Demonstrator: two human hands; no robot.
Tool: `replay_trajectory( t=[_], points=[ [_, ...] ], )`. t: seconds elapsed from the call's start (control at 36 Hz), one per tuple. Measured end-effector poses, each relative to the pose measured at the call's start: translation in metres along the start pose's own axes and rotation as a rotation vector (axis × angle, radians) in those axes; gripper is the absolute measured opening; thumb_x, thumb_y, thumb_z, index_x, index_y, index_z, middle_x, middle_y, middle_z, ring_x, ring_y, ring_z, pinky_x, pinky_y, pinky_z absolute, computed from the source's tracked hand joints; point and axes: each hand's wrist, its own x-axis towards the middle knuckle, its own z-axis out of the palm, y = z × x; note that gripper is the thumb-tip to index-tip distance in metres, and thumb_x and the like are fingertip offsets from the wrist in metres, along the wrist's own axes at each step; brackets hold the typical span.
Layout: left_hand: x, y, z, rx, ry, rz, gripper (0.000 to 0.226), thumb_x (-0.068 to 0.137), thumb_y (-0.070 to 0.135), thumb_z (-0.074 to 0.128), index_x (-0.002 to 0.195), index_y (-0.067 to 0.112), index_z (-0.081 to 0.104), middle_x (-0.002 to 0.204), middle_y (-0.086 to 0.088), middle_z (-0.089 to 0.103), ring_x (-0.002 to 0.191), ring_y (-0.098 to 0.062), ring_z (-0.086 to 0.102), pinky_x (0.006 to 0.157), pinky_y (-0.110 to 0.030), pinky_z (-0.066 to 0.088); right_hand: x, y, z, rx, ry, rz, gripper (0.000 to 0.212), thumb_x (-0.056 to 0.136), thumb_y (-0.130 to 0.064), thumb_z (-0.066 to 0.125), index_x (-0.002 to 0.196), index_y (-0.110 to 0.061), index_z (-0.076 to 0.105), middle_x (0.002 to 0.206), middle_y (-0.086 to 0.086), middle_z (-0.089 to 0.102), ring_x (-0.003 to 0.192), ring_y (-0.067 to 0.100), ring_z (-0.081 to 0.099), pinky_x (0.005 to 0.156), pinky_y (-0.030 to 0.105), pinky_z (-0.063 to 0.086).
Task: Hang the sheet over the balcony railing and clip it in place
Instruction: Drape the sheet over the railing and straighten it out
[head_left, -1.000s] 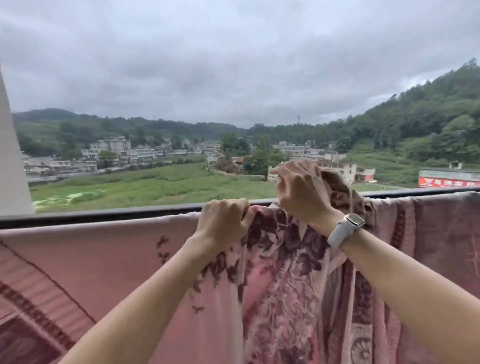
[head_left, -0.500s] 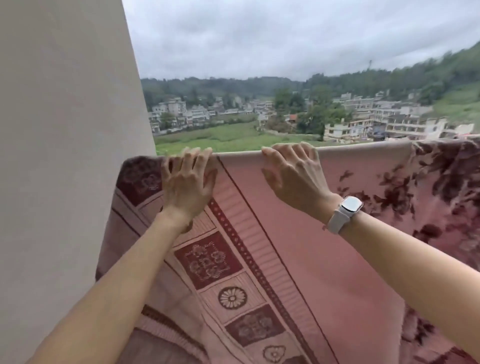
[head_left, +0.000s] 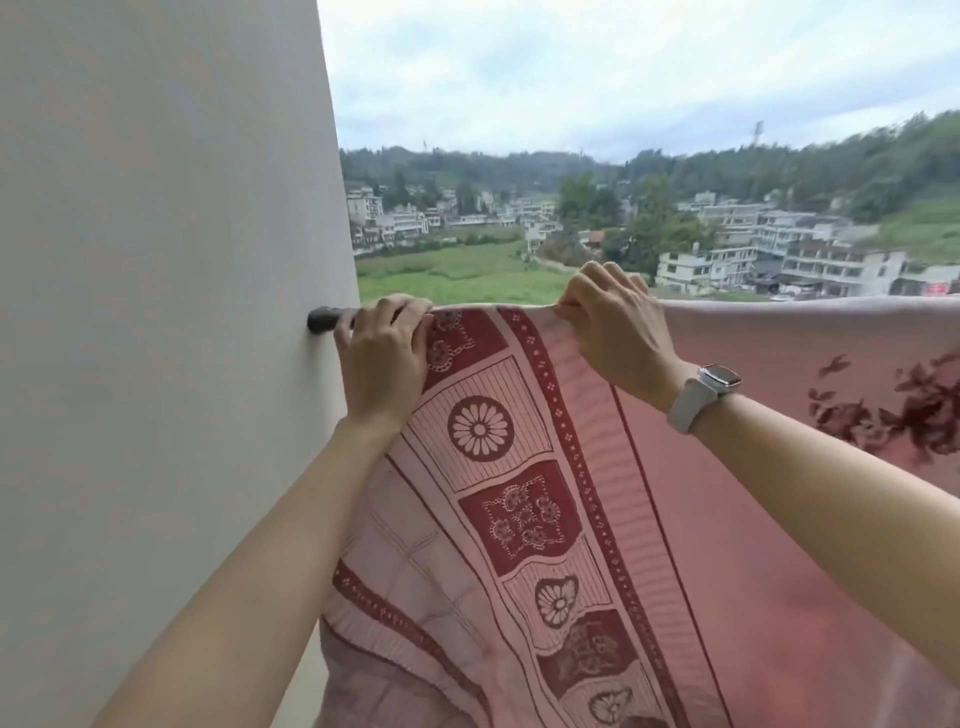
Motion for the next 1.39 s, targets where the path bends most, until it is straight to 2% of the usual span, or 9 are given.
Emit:
replay_trajectory(
  t=[0.11,0.22,0.5,0.67,0.75,0.94,1.14,1.25,1.39],
  points=[
    [0.011,0.027,0.011,-0.027,-0.002,0.002,0.029,0.096,0.028,0.045,0.103,0.01,0.067,0.103,-0.008,0.069,0.097,-0.028,0.058,0.099,-0.045,0.032,-0.006,0.03,-0.018,-0.102,-0.042,-0.024,0.01,0.088,-0.009,0.056,0.08,-0.002,0.053,0.081,0.01,0.057,0.076,0.026,0.052,0.054,0.029,0.035],
    [0.013,0.071,0.031,-0.049,-0.047,0.001,0.032,0.096,0.028,0.038,0.099,0.012,0.065,0.098,-0.005,0.07,0.095,-0.024,0.06,0.102,-0.043,0.025,-0.017,0.064,-0.038,-0.136,-0.058,0.051,0.013,0.09,-0.012,0.054,0.08,-0.003,0.052,0.08,0.009,0.057,0.069,0.018,0.048,0.052,0.027,0.033],
    [0.021,0.204,0.07,-0.206,-0.161,0.308,0.035,0.095,0.034,0.037,0.084,0.013,0.063,0.08,0.0,0.069,0.07,-0.018,0.061,0.07,-0.03,0.04,-0.06,0.168,-0.107,-0.342,-0.072,0.37,0.016,0.091,-0.014,0.049,0.077,-0.007,0.051,0.072,0.008,0.057,0.048,0.019,0.046,0.047,0.017,0.027],
    [0.029,0.273,0.097,-0.22,-0.207,0.447,0.034,0.097,0.036,0.033,0.091,0.016,0.06,0.078,0.003,0.066,0.06,-0.015,0.058,0.048,-0.023,0.037,-0.069,0.216,-0.142,-0.455,-0.075,0.444,0.014,0.091,-0.014,0.049,0.079,-0.011,0.054,0.075,0.005,0.06,0.053,0.018,0.046,0.047,0.015,0.019],
    [0.037,0.293,0.104,-0.244,-0.238,0.451,0.031,0.097,0.031,0.034,0.086,0.016,0.058,0.061,0.006,0.056,0.048,-0.013,0.049,0.043,-0.021,0.029,-0.07,0.229,-0.15,-0.427,-0.063,0.436,0.013,0.089,-0.007,0.047,0.079,-0.012,0.053,0.075,0.004,0.058,0.057,0.021,0.051,0.049,0.021,0.03],
    [0.044,0.36,0.117,-0.397,-0.291,0.475,0.023,0.097,0.024,0.043,0.089,0.012,0.061,0.068,0.0,0.063,0.052,-0.015,0.053,0.045,-0.021,0.029,-0.084,0.282,-0.184,-0.395,0.093,0.622,0.01,0.09,-0.004,0.046,0.088,-0.004,0.055,0.089,0.016,0.062,0.063,0.022,0.047,0.048,0.021,0.021],
    [0.035,0.445,0.139,-0.406,-0.319,0.544,0.022,0.096,0.017,0.04,0.084,0.012,0.058,0.072,-0.001,0.063,0.056,-0.017,0.055,0.049,-0.028,0.039,-0.124,0.338,-0.235,-0.484,0.143,0.898,0.015,0.089,-0.01,0.048,0.088,-0.001,0.06,0.1,0.025,0.062,0.089,0.04,0.059,0.065,0.035,0.037],
    [0.038,0.45,0.143,-0.393,-0.329,0.535,0.022,0.095,0.018,0.041,0.08,0.012,0.057,0.067,-0.001,0.061,0.054,-0.019,0.055,0.05,-0.029,0.044,-0.117,0.324,-0.218,-0.472,0.141,0.76,0.026,0.087,-0.005,0.044,0.105,-0.004,0.064,0.113,0.02,0.059,0.102,0.033,0.055,0.089,0.042,0.041],
    [0.033,0.415,0.129,-0.331,-0.271,0.579,0.035,0.096,0.038,0.037,0.091,0.015,0.063,0.081,0.001,0.066,0.062,-0.017,0.057,0.053,-0.027,0.041,-0.108,0.283,-0.193,-0.446,0.123,0.465,0.041,0.081,0.0,0.048,0.119,-0.012,0.058,0.12,0.007,0.058,0.113,0.024,0.051,0.112,0.047,0.014]
  ],
)
